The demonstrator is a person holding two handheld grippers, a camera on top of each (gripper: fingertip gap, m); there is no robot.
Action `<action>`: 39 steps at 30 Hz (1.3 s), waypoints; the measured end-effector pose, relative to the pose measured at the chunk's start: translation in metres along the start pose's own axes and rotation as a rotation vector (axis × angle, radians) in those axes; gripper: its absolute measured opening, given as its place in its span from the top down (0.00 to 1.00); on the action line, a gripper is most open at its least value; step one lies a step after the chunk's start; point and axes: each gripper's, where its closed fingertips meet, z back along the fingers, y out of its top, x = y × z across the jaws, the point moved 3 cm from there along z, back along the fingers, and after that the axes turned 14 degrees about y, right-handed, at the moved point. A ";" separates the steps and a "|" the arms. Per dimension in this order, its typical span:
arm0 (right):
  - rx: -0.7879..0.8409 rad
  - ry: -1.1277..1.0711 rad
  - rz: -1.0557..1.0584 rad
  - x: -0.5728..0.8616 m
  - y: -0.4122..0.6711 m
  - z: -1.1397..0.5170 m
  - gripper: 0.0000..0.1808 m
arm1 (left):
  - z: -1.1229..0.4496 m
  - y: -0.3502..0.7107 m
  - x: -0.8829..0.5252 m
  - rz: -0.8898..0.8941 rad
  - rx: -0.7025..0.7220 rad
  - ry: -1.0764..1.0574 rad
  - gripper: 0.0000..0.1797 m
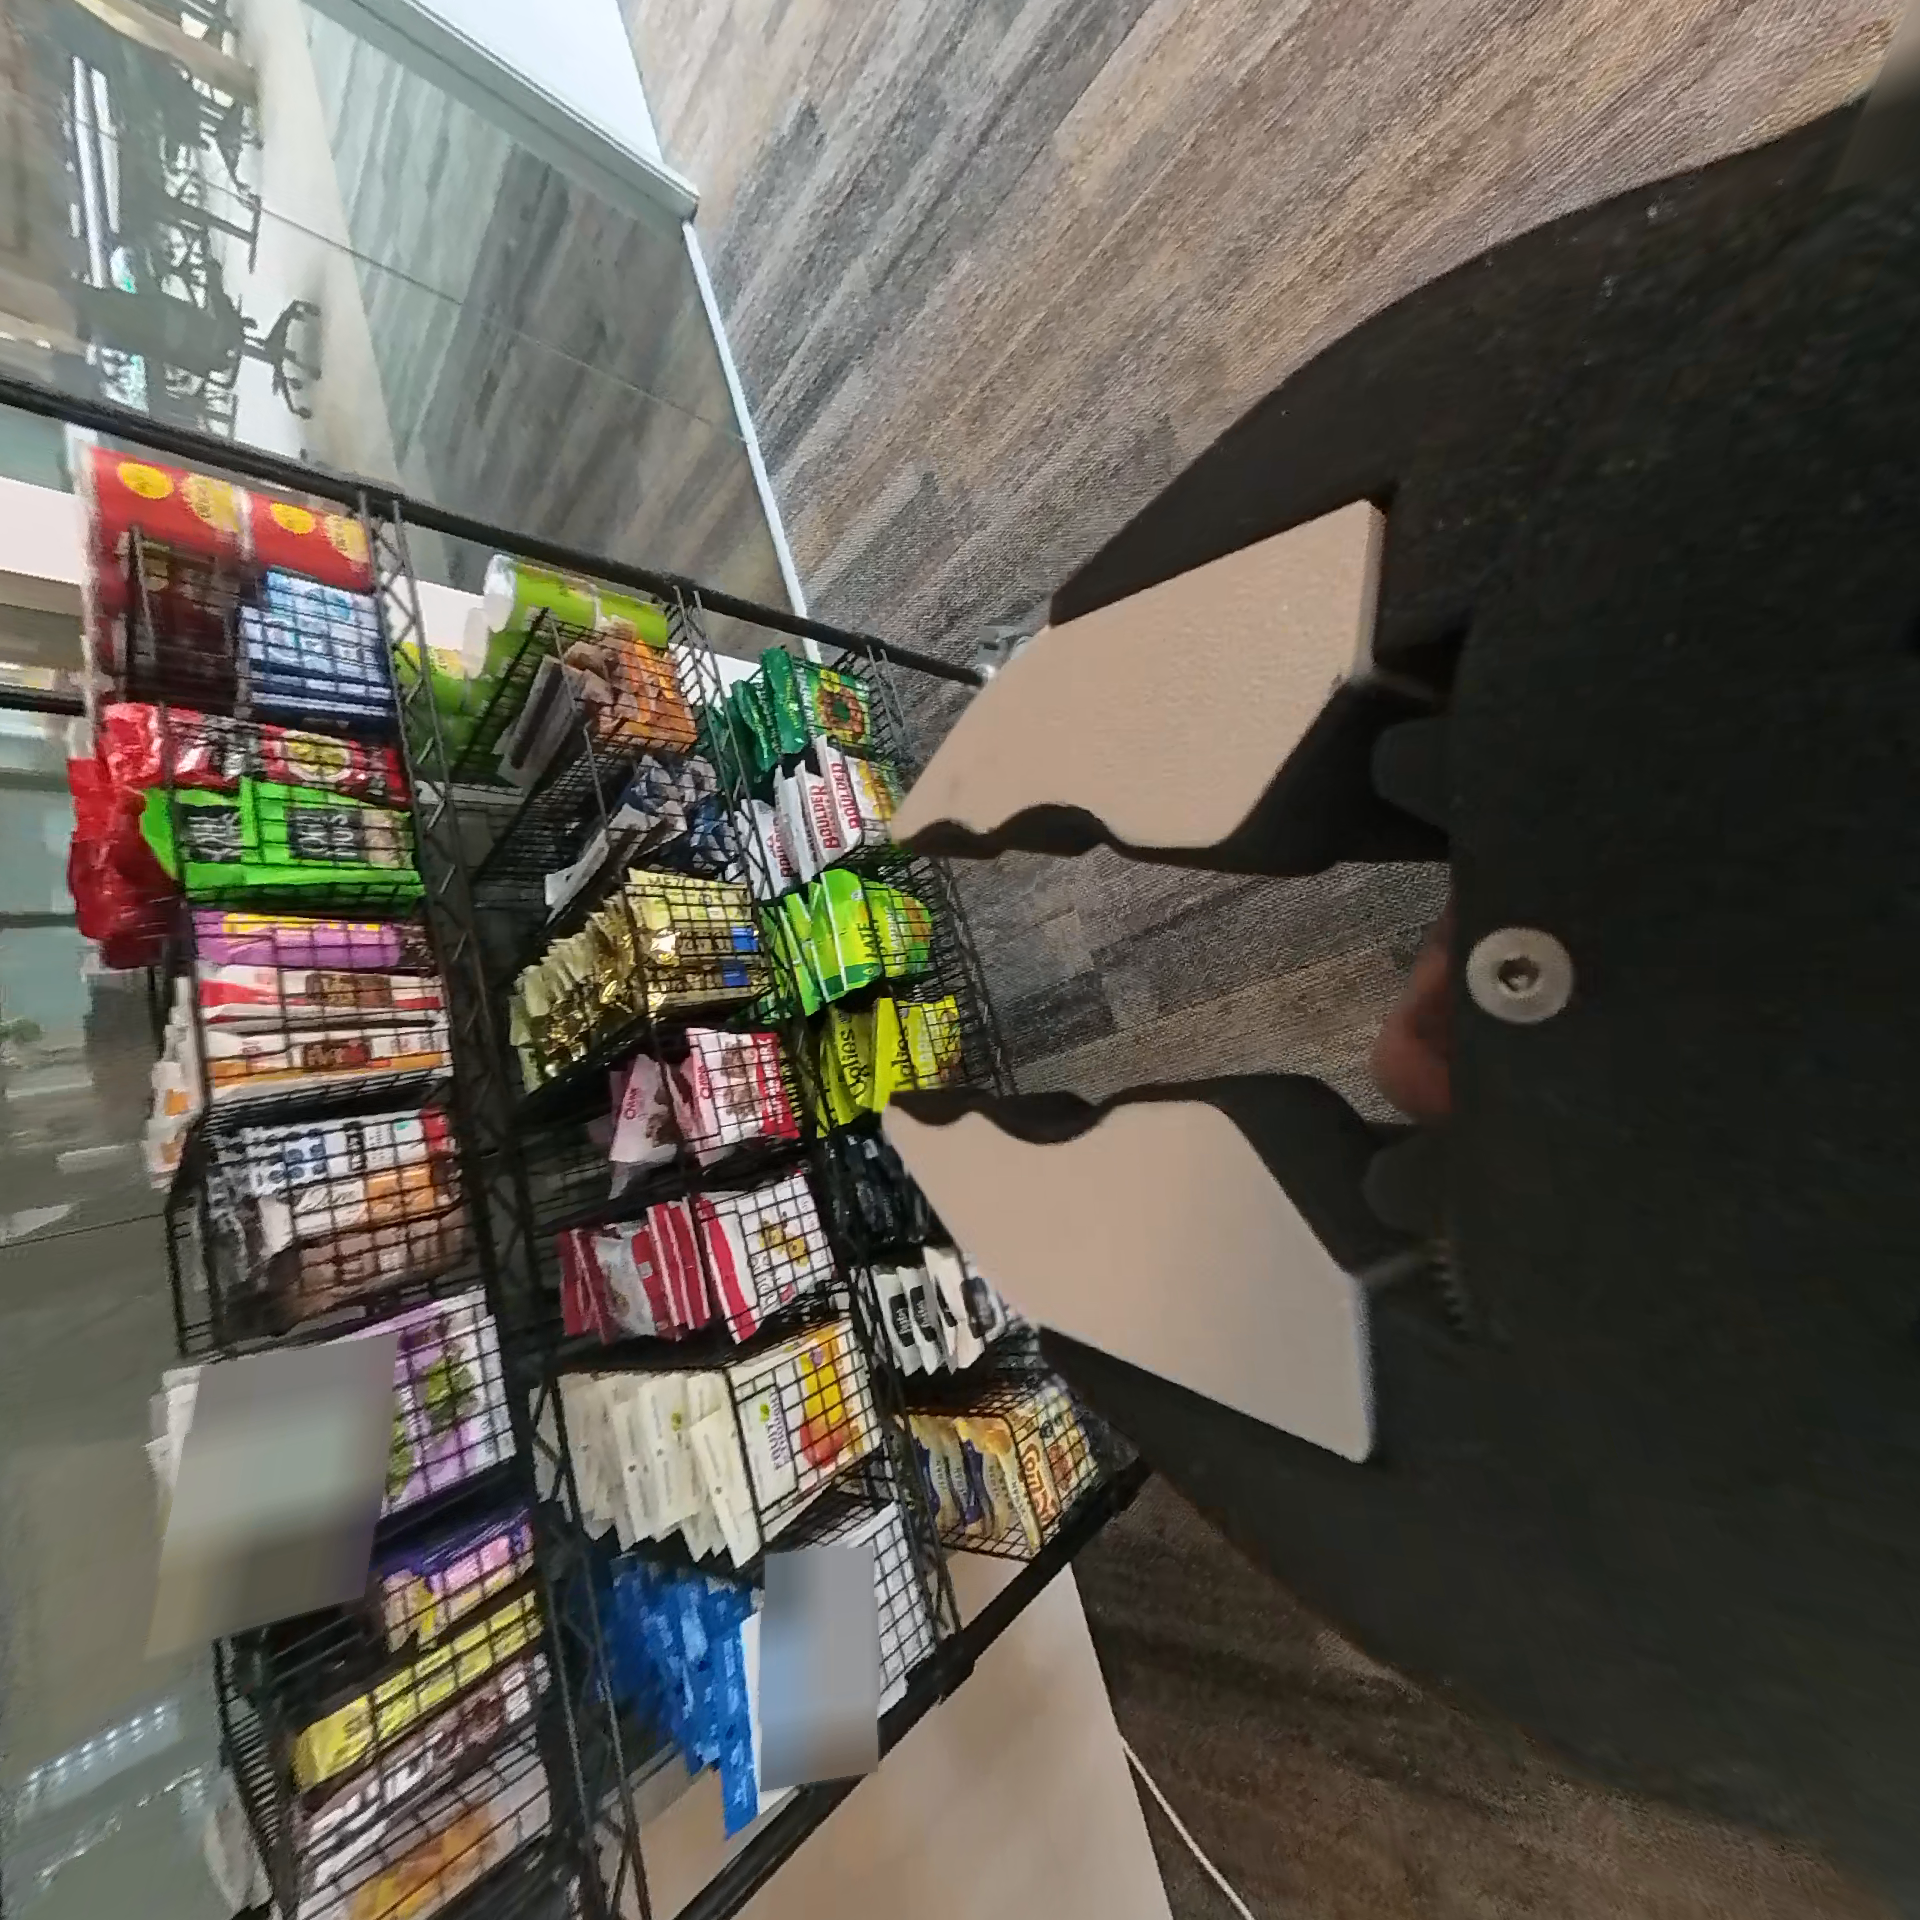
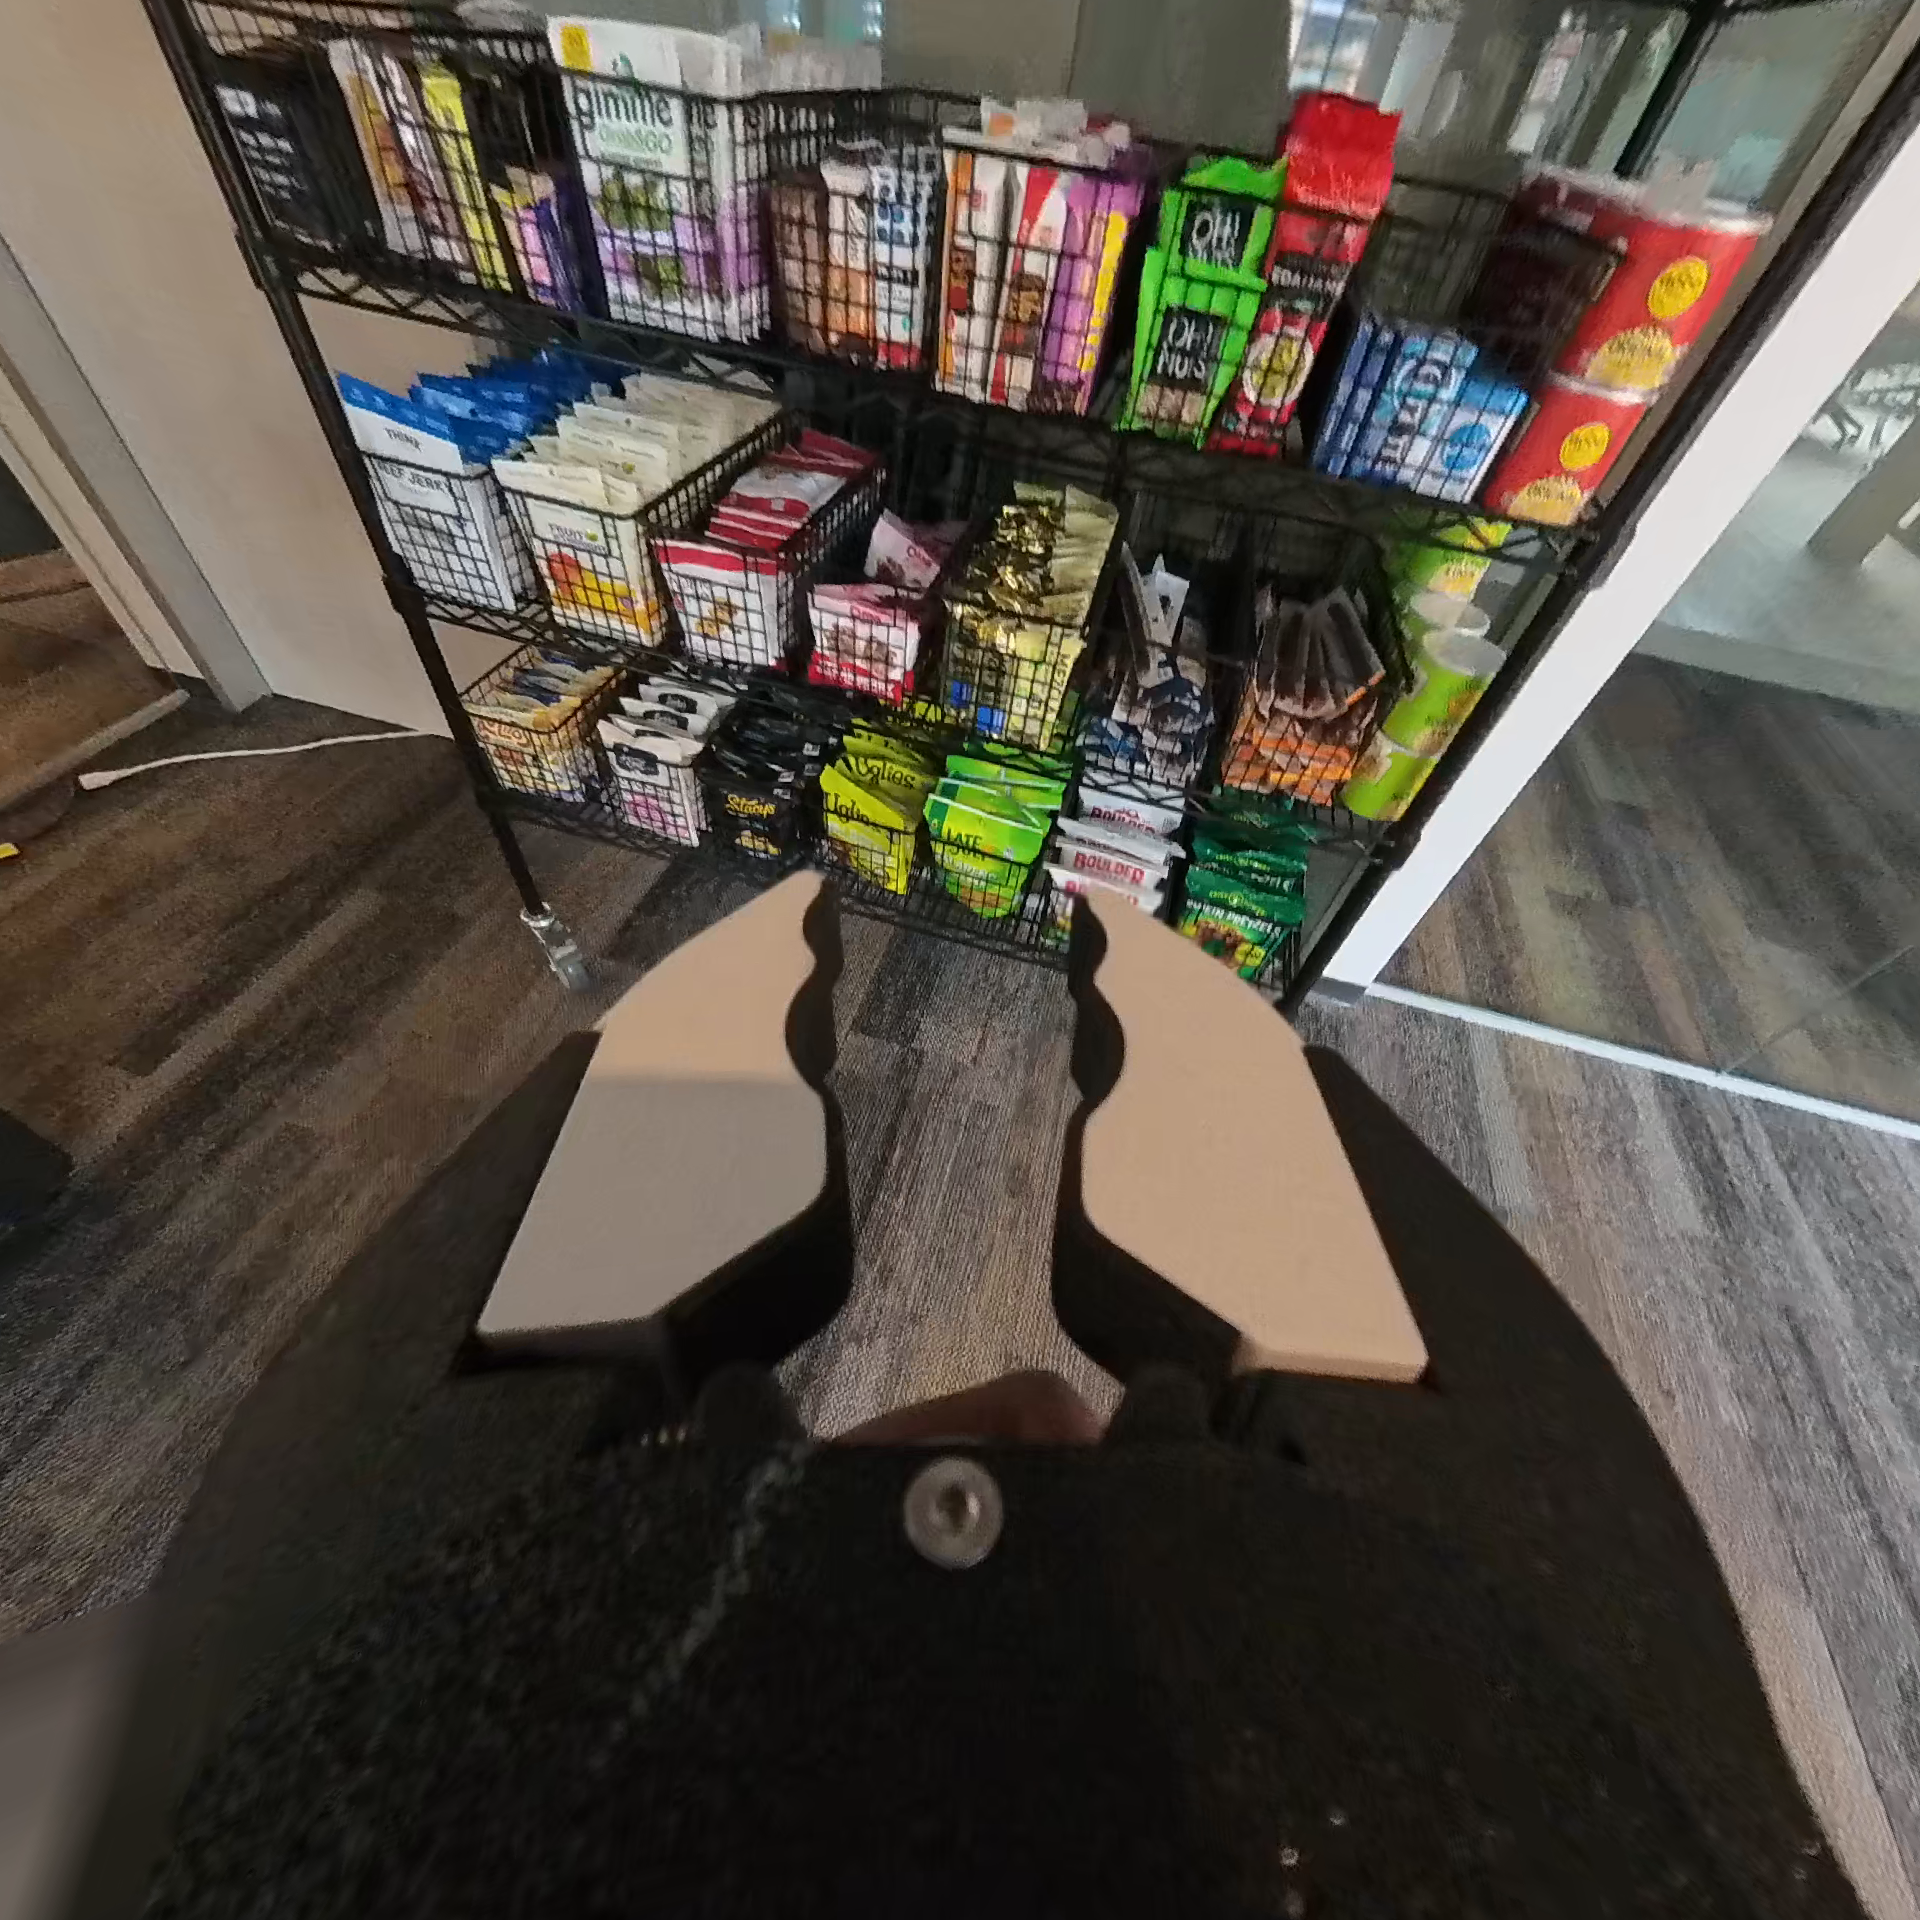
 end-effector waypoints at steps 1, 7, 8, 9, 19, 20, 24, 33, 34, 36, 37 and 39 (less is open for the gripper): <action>0.010 0.005 0.009 0.000 0.006 -0.001 0.77 | 0.000 0.004 -0.002 0.001 0.009 0.002 0.77; 0.057 0.030 0.070 -0.005 0.036 -0.008 0.78 | 0.000 0.022 -0.012 0.005 0.052 0.017 0.77; 0.062 0.040 0.077 -0.007 0.040 -0.011 0.78 | 0.000 0.024 -0.013 0.007 0.053 0.018 0.77; 0.064 0.053 0.083 -0.009 0.044 -0.015 0.78 | 0.000 0.025 -0.016 0.008 0.052 0.019 0.77; 0.047 0.226 0.132 -0.068 0.063 -0.067 0.79 | 0.014 0.022 -0.079 -0.015 0.037 0.088 0.80; 0.041 0.246 0.137 -0.076 0.062 -0.073 0.79 | 0.015 0.023 -0.091 -0.023 0.034 0.097 0.80; 0.020 0.310 0.147 -0.104 0.060 -0.102 0.79 | 0.016 0.024 -0.138 -0.044 0.004 0.137 0.80; -0.017 0.416 0.173 -0.139 0.068 -0.174 0.80 | 0.000 0.015 -0.190 -0.001 -0.033 0.198 0.83; -0.015 0.421 0.177 -0.140 0.070 -0.183 0.80 | -0.006 0.015 -0.194 0.003 -0.032 0.202 0.83; -0.013 0.431 0.185 -0.140 0.075 -0.201 0.80 | -0.020 0.015 -0.200 0.010 -0.032 0.205 0.83; -0.013 0.432 0.187 -0.139 0.077 -0.211 0.80 | -0.028 0.015 -0.203 0.013 -0.033 0.206 0.83; -0.015 0.440 0.181 -0.137 0.080 -0.232 0.80 | -0.045 0.017 -0.210 0.014 -0.038 0.211 0.83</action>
